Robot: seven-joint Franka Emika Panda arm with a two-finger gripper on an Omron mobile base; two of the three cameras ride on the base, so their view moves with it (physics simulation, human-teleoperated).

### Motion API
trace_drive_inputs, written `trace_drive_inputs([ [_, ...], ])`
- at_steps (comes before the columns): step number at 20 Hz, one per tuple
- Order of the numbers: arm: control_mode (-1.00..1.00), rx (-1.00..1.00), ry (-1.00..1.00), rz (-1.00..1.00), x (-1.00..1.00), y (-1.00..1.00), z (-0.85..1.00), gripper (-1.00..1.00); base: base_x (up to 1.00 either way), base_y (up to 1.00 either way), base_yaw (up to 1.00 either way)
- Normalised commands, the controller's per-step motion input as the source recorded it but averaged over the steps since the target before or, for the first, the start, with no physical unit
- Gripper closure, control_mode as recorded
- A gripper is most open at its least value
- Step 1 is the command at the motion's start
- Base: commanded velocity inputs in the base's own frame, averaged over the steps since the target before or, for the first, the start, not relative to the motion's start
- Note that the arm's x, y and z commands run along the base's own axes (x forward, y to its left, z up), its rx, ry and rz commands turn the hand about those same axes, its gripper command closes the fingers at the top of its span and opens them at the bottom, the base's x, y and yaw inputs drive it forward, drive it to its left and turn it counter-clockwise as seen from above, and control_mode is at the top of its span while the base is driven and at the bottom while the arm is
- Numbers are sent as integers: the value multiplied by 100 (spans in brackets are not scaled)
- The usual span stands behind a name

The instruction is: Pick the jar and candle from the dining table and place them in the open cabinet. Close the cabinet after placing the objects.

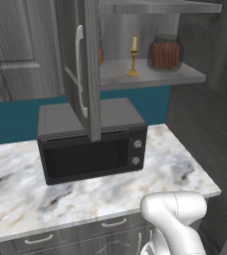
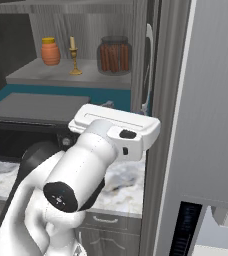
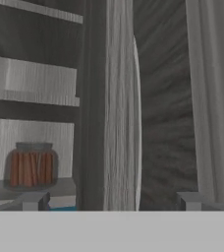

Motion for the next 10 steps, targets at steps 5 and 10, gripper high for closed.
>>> trace_drive_inputs([
  [5, -100, 0, 0, 0, 22, -6, -7, -100, 0, 0, 0],
  [10, -100, 0, 0, 0, 18, -16, -4, -100, 0, 0, 0],
])
